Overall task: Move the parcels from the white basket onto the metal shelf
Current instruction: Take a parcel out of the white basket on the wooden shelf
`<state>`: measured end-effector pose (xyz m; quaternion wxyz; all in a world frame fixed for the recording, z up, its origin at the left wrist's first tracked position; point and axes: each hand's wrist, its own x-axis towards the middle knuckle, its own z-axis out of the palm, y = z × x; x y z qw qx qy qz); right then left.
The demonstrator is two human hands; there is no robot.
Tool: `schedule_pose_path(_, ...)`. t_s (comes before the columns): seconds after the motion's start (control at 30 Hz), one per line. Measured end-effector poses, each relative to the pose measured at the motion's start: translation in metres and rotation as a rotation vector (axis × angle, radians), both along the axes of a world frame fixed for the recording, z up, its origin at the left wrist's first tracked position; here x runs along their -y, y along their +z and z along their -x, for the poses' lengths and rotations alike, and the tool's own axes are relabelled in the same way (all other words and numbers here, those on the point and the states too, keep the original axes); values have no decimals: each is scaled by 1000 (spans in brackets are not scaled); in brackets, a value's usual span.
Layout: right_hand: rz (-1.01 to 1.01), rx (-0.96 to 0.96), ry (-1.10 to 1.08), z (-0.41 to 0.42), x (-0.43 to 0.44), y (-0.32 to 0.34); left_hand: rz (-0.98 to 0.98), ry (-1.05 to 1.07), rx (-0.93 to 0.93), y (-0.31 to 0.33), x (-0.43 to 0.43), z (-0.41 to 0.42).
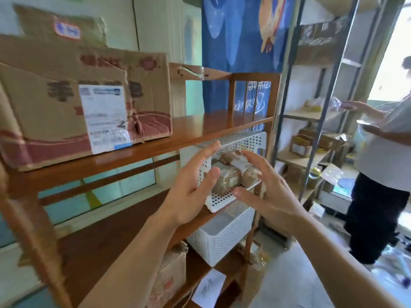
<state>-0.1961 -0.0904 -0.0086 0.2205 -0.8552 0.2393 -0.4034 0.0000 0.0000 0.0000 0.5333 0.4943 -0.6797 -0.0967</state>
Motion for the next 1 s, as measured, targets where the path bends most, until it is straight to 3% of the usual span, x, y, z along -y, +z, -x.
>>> schedule_pose_path(0.2, -185, -61, -62, -26, 136, -35, -223, 54, -160, -43, 132, 18)
schedule_pose_path(0.33, -310, -209, -178, -64, 207, -72, -300, 189, -274, -77, 198, 21)
schedule_pose_path(0.47, -441, -360, -316, -106, 239, -97, -376, 391, -625, -98, 252, 19)
schedule_pose_path(0.57, -334, -457, -438, -127, 241, -111, -453, 449, -881, -116, 272, 12)
schedule_pose_path(0.83, -284, -137, -357, -121, 227, -110, -461, 507, -1243, -176, 297, -17)
schedule_pose_path(0.93, -229, 2, -353, -98, 212, -101, -507, 384, -1399, -151, 282, -5)
schedule_pose_path(1.0, -228, 48, -381, -77, 197, -96, -521, 252, -1389, -123, 267, 13)
